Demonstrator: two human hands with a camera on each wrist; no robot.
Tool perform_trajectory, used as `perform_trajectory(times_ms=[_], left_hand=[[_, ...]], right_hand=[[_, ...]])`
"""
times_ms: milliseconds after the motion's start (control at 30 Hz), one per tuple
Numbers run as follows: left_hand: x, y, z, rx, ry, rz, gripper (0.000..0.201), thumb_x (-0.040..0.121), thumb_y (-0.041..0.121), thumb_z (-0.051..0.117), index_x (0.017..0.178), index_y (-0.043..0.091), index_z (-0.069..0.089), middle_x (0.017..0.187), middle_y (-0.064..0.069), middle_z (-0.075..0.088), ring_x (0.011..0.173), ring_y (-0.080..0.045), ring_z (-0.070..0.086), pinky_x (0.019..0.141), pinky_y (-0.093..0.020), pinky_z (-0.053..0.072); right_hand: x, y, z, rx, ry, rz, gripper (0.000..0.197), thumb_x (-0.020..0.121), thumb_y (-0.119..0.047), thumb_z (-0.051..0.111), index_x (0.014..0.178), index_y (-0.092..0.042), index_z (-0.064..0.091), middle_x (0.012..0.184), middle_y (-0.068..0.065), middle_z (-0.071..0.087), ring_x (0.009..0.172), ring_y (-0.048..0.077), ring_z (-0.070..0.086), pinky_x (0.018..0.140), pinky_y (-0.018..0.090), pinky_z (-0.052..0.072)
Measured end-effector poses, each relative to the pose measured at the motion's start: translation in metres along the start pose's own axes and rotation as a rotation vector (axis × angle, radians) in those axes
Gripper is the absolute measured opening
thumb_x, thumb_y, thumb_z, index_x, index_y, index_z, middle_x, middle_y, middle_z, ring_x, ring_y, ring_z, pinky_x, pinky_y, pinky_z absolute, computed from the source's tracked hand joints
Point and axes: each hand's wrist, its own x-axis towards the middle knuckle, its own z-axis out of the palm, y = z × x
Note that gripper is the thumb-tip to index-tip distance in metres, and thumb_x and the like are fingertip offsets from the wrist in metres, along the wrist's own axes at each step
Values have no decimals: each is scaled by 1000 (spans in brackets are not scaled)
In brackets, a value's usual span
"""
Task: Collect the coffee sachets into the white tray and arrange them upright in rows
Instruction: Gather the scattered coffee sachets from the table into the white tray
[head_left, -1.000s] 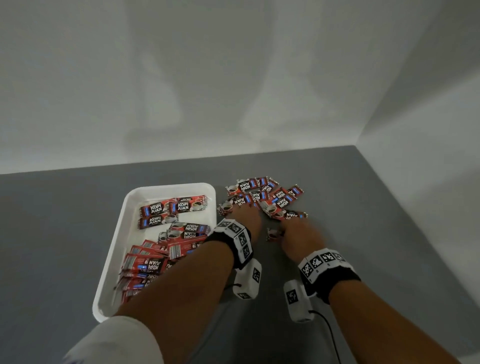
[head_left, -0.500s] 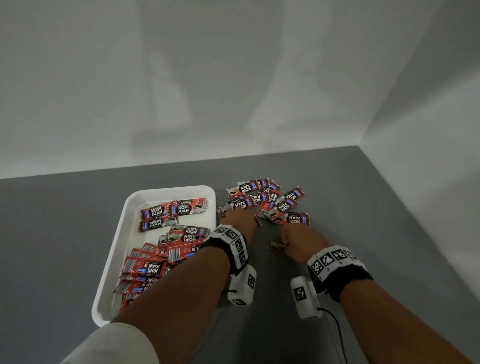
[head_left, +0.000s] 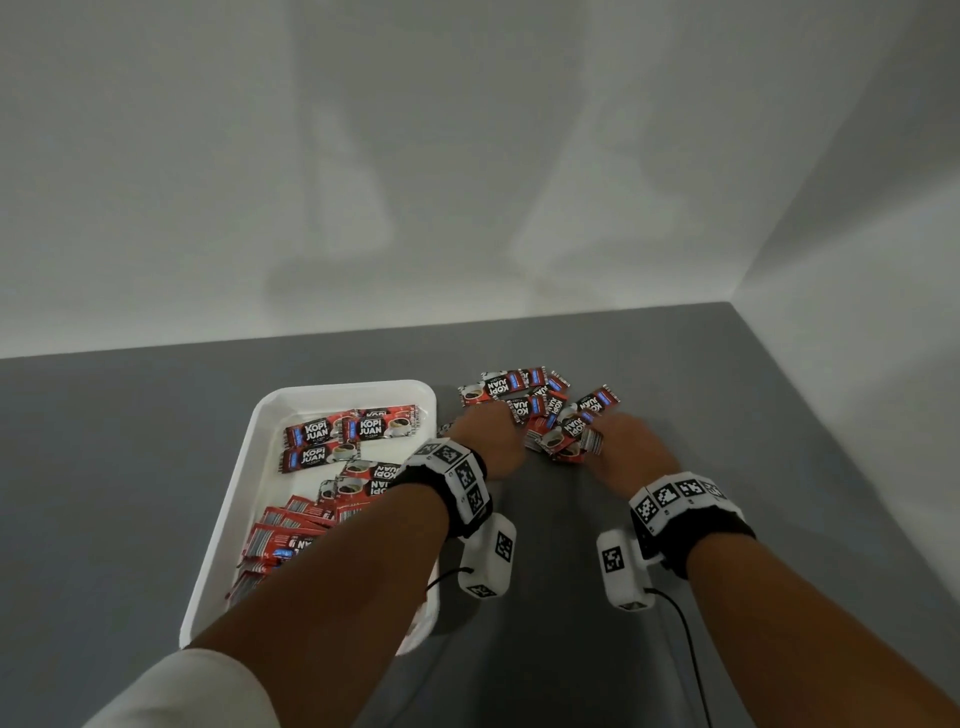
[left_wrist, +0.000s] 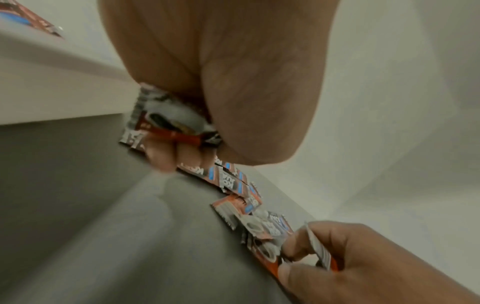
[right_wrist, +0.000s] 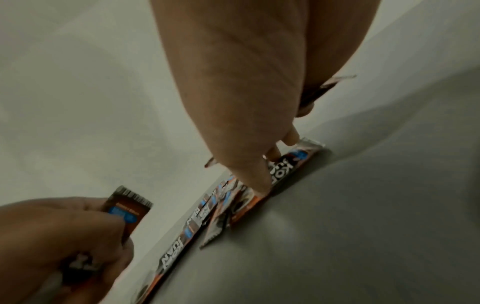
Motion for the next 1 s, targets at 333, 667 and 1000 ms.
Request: perform_trajectory(times_ms=[333, 667, 1000], left_hand=[[16, -2, -19, 408, 14, -91, 33, 101, 23, 51, 131, 8, 55, 132, -12, 57, 123, -29, 53, 104, -39, 43], [15, 3, -14, 179, -72, -178, 30, 104, 20, 50, 125, 3, 62, 127, -15, 65, 116, -29, 64, 91, -33, 52], [4, -1, -5, -36, -42, -224, 34, 92, 22, 59, 123, 11, 57, 119, -6, 66, 110, -29, 67, 86, -33, 52]], right_hand=[[-1, 12, 11, -32, -30, -43, 31, 81, -35, 76, 108, -22, 71, 103, 0, 69, 95, 21, 66, 85, 33, 55], [-3, 1, -20, 172, -119, -99, 9, 97, -25, 60, 102, -19, 58, 94, -3, 64, 79, 13, 60, 64, 25, 44], [33, -13, -10, -90, -141, -150, 22, 90, -28, 68, 110, -23, 65, 112, 2, 57, 111, 26, 60, 93, 40, 51]])
